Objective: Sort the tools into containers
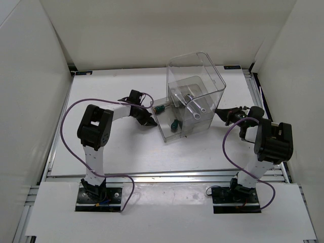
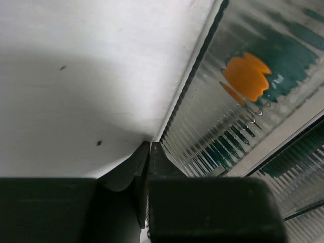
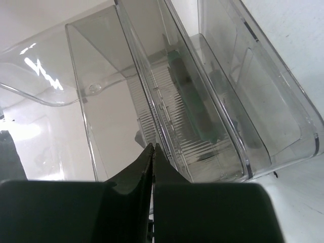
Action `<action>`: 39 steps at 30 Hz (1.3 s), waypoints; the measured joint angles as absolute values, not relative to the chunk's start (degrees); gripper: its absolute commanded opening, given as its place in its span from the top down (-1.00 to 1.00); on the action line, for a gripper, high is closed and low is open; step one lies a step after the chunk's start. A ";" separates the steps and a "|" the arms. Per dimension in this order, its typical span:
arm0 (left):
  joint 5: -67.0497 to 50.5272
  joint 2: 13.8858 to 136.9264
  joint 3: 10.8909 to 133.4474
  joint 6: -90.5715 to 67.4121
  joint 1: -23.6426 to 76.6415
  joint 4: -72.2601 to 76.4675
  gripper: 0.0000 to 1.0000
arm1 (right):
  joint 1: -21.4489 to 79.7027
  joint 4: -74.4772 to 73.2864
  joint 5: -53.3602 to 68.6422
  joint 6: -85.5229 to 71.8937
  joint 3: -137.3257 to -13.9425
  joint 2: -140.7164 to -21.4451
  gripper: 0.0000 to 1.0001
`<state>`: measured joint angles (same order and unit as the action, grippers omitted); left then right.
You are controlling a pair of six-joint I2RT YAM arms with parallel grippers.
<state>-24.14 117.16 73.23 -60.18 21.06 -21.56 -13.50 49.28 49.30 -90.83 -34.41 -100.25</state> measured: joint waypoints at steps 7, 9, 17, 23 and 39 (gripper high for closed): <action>-24.16 122.48 81.54 -60.90 23.00 -23.16 0.67 | -13.28 45.28 49.17 -87.74 -35.81 -100.51 1.00; -23.83 123.81 84.14 -60.93 23.53 -24.43 0.67 | -12.95 43.62 48.93 -86.70 -36.91 -100.99 0.99; -23.42 125.45 92.40 -62.28 26.00 -23.83 0.66 | -9.93 41.80 50.24 -84.95 -41.39 -105.65 0.99; -21.71 129.12 96.90 -61.71 26.22 -25.67 0.64 | -7.70 46.50 51.16 -88.31 -41.45 -108.88 0.99; -17.02 115.15 84.93 -53.67 21.08 -31.05 0.23 | -8.86 40.60 51.86 -85.65 -43.79 -105.34 0.86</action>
<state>-17.02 115.15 84.93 -53.67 21.08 -31.05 -8.86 40.60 51.86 -85.65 -43.79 -105.34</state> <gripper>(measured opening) 0.292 0.060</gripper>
